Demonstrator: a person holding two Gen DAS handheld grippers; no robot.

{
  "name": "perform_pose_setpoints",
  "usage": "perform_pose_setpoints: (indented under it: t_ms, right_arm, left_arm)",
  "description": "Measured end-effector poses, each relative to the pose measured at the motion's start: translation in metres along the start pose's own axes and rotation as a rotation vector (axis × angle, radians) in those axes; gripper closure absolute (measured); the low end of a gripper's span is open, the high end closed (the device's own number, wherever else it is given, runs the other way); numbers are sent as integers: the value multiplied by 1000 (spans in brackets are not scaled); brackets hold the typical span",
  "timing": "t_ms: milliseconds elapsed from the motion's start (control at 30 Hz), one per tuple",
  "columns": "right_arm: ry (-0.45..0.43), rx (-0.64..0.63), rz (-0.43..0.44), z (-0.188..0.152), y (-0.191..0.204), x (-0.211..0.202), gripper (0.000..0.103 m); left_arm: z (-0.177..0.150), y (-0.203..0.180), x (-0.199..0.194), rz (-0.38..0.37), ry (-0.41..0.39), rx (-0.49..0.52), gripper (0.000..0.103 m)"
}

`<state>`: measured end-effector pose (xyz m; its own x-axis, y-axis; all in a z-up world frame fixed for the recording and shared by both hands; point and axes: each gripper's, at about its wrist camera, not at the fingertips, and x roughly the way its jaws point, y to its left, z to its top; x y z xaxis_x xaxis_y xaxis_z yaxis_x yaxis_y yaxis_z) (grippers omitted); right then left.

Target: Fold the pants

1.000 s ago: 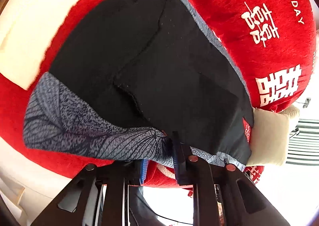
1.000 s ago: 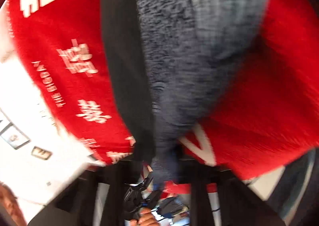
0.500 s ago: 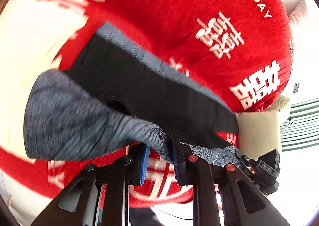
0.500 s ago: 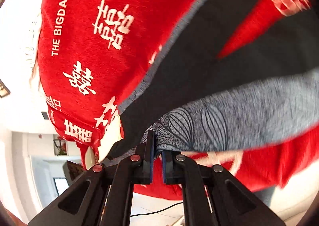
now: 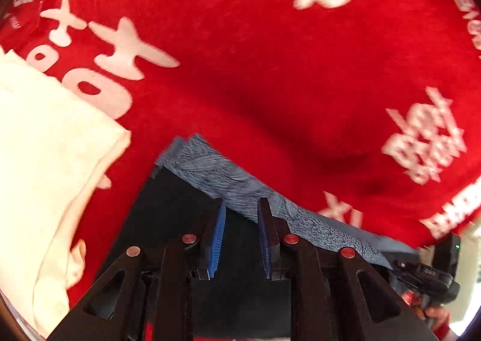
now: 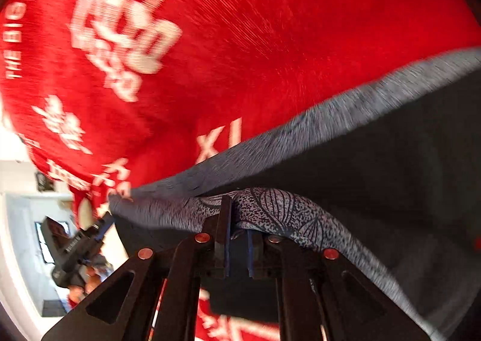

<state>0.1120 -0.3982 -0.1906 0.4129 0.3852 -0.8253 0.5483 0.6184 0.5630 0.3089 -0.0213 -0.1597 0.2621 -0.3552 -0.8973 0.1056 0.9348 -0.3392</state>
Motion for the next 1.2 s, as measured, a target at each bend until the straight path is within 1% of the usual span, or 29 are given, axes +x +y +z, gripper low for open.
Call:
perform_pose_setpoints:
  t_ms: [67, 100, 133, 200, 267, 300, 333, 367, 400, 433, 500, 533, 600, 633, 667, 700, 733, 800, 867, 967, 1000, 1100, 1200]
  right_arm:
    - [60, -18, -45, 16, -7, 26, 93]
    - [77, -19, -51, 21, -11, 35, 93]
    - [82, -12, -39, 25, -15, 40, 93]
    - [101, 26, 4, 30, -20, 41, 91]
    - [120, 23, 25, 31, -19, 37, 86]
    - [121, 11, 24, 31, -16, 33, 79]
    - [110, -6, 26, 30, -11, 26, 70]
    - [97, -13, 37, 29, -8, 20, 64]
    - [86, -14, 52, 26, -4, 14, 53]
    - [82, -7, 76, 23, -1, 10, 50]
    - [97, 12, 113, 20, 2, 12, 50]
    - [106, 29, 121, 19, 2, 17, 50]
    - [111, 70, 95, 23, -3, 26, 51]
    - [117, 101, 84, 25, -7, 31, 52]
    - [116, 152, 99, 27, -14, 36, 55]
    - [107, 175, 120, 29, -18, 39, 57]
    - [96, 181, 128, 31, -18, 42, 57]
    - [83, 143, 130, 36, -15, 45, 57]
    - [82, 86, 120, 40, -8, 50, 57]
    - [80, 37, 112, 48, -3, 54, 57]
    - [82, 35, 112, 51, -2, 55, 57]
    - [87, 60, 123, 57, -3, 57, 57]
    - [87, 38, 151, 54, 2, 45, 57]
  left_arm:
    - [3, 8, 18, 72, 24, -24, 80]
    - [1, 13, 22, 92, 36, -36, 80]
    - [0, 15, 23, 99, 42, -46, 80]
    - [-4, 11, 17, 104, 34, -26, 80]
    - [-12, -3, 8, 128, 35, 50, 80]
    - [-17, -14, 5, 134, 40, 98, 80]
    - [-24, -28, 4, 133, 52, 165, 79]
    - [-29, -39, 4, 125, 65, 210, 67]
    - [-35, -51, 6, 110, 80, 251, 42]
    - [-41, -63, 9, 90, 90, 281, 36]
    - [-56, -95, 19, 49, 117, 361, 34]
    - [-64, -112, 29, 44, 137, 410, 34]
    - [-71, -133, 40, 28, 146, 442, 34]
    - [-74, -140, 48, 13, 152, 445, 34]
    - [-76, -147, 56, 4, 161, 442, 34]
    - [-79, -151, 62, 1, 166, 439, 34]
    - [-78, -154, 71, 7, 165, 434, 34]
    - [-74, -155, 83, 38, 159, 423, 34]
    - [-65, -150, 95, 64, 151, 387, 34]
    - [-52, -145, 108, 49, 159, 324, 34]
    - [-49, -147, 111, 54, 157, 322, 34]
    - [-42, -149, 114, 106, 141, 323, 34]
    - [-35, -145, 106, 126, 126, 290, 34]
